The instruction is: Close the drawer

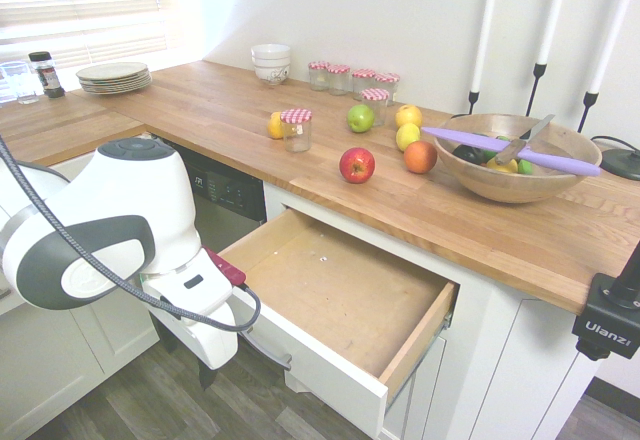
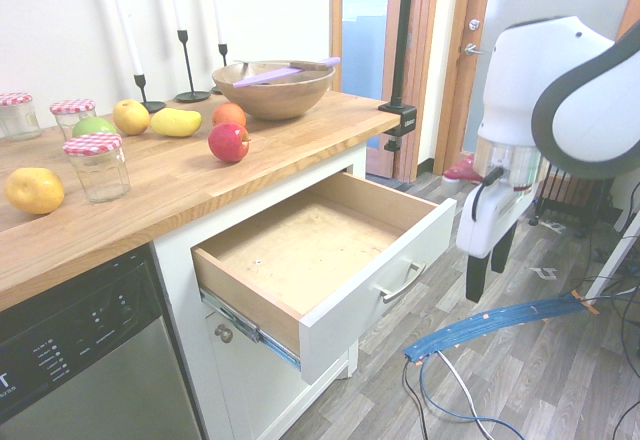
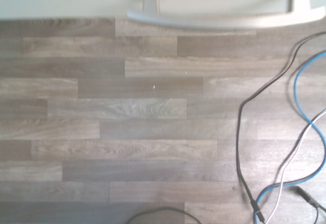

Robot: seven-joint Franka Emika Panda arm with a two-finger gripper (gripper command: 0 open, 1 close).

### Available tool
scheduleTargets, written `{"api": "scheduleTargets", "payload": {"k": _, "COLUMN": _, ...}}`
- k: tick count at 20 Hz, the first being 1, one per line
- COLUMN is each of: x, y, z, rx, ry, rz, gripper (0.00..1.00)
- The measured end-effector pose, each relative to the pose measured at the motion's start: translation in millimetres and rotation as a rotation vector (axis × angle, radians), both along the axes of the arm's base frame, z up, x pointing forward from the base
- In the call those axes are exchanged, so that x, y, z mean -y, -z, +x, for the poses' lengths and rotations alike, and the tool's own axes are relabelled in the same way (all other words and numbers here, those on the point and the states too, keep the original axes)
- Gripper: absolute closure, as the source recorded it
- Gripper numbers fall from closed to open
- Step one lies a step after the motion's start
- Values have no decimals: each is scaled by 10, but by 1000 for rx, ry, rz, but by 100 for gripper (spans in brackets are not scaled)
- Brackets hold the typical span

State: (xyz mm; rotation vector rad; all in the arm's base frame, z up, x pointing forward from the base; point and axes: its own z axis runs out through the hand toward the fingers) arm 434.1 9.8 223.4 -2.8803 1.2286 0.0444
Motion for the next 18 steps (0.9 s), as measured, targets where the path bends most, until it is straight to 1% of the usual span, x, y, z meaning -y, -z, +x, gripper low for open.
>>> {"api": "scheduleTargets", "payload": {"k": 5, "x": 59, "y": 469, "z": 66, "rx": -27, "ry": 10, "rz": -6, "gripper": 0}}
{"api": "scheduleTargets", "payload": {"k": 6, "x": 79, "y": 547, "z": 98, "rx": -31, "ry": 13, "rz": -8, "gripper": 100}}
{"api": "scheduleTargets", "payload": {"k": 10, "x": 89, "y": 777, "z": 255, "rx": -32, "ry": 5, "rz": -11, "gripper": 100}}
{"api": "scheduleTargets", "payload": {"k": 13, "x": 73, "y": 826, "z": 394, "rx": -14, "ry": 5, "rz": -12, "gripper": 100}}
{"api": "scheduleTargets", "payload": {"k": 18, "x": 96, "y": 899, "z": 494, "rx": -11, "ry": 10, "rz": -5, "gripper": 100}}
